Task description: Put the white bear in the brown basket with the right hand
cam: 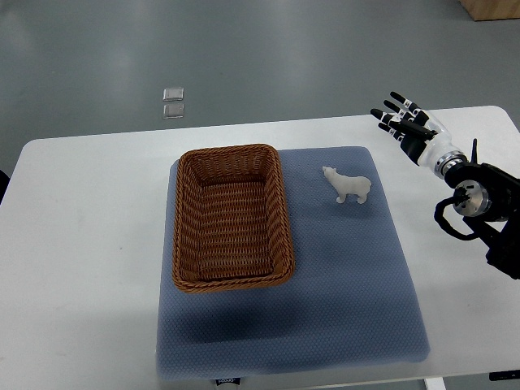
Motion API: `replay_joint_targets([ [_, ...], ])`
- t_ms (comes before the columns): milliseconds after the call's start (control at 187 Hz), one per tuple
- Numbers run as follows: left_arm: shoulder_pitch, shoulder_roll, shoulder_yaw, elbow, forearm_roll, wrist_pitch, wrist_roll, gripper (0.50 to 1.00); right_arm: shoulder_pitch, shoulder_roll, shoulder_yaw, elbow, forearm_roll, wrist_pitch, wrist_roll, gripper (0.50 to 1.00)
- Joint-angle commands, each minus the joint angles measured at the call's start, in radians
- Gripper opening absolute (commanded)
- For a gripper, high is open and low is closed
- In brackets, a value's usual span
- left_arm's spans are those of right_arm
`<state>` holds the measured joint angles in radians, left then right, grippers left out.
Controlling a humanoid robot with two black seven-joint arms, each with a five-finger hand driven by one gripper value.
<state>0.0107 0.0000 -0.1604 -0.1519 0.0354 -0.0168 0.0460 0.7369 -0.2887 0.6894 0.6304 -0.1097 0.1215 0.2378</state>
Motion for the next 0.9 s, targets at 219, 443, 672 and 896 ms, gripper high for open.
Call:
replay_joint_targets([
  [219,0.0,0.0,0.001,0.0,0.0,0.0,0.0,1.0,0.001,-0.003,-0.002,0.0,-0.038,0.032,0.0,0.926],
  [443,0.0,0.0,-0.001,0.0,0.0,0.0,0.0,1.0,0.002,-0.009,0.001,0.0,-0.105,0.035,0.0,0.926],
  [672,0.0,0.0,-0.001,0.0,0.0,0.0,0.0,1.0,0.004,-0.017,0.001,0.002,-0.18,0.081,0.0,0.926],
  [896,0.0,0.0,0.001,0.0,0.0,0.0,0.0,1.0,0.007,-0.02,-0.001,0.011,-0.288,0.087,0.002,0.926],
])
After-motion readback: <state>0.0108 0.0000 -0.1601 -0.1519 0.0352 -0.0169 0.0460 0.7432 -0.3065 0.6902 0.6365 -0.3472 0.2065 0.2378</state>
